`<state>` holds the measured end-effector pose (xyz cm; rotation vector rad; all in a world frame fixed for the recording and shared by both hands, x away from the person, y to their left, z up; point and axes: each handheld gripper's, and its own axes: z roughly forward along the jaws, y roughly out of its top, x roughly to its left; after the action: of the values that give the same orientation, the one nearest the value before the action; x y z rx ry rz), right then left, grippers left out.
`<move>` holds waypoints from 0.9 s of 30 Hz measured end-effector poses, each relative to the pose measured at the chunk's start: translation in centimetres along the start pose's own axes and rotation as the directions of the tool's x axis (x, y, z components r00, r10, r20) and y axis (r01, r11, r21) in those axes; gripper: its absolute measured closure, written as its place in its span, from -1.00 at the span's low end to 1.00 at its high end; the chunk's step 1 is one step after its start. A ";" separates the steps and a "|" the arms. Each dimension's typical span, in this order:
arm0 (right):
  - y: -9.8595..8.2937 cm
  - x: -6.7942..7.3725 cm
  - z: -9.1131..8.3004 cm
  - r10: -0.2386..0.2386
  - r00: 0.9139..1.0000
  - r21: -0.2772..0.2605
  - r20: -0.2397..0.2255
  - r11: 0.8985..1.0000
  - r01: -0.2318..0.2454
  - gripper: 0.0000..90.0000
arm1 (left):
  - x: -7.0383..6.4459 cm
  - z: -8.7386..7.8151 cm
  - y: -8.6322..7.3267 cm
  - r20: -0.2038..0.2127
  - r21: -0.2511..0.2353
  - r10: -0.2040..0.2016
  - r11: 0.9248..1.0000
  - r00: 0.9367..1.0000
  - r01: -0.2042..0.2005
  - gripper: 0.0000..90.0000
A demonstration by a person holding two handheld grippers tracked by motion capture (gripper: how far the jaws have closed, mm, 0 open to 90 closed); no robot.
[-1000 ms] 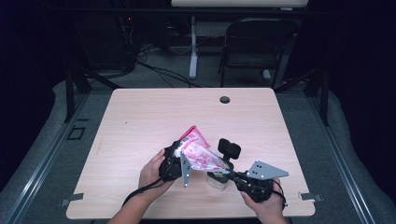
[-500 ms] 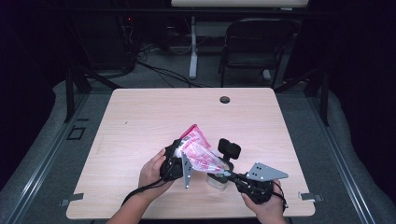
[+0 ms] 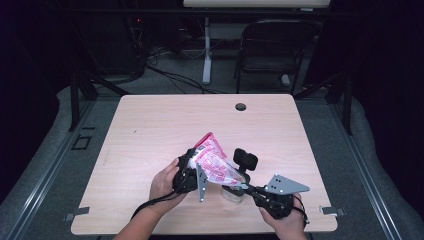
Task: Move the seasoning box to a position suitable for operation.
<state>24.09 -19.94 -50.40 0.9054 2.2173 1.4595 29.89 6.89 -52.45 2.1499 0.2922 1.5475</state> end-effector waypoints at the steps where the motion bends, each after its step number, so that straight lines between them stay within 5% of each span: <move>1: 0.0 0.0 0.0 0.001 1.000 -0.001 -0.001 1.000 -0.001 1.00 | 0.1 0.0 0.0 -0.003 -0.003 0.004 1.000 1.000 -0.004 0.50; 27: -0.1 0.2 0.1 0.000 1.000 -0.004 -0.003 1.000 0.000 1.00 | 0.8 -0.6 0.6 -0.065 -0.019 0.091 0.996 0.994 -0.093 0.49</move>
<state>23.99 -19.78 -50.53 0.9024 2.2154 1.4663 29.53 6.81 -51.36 2.1265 0.1989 1.6658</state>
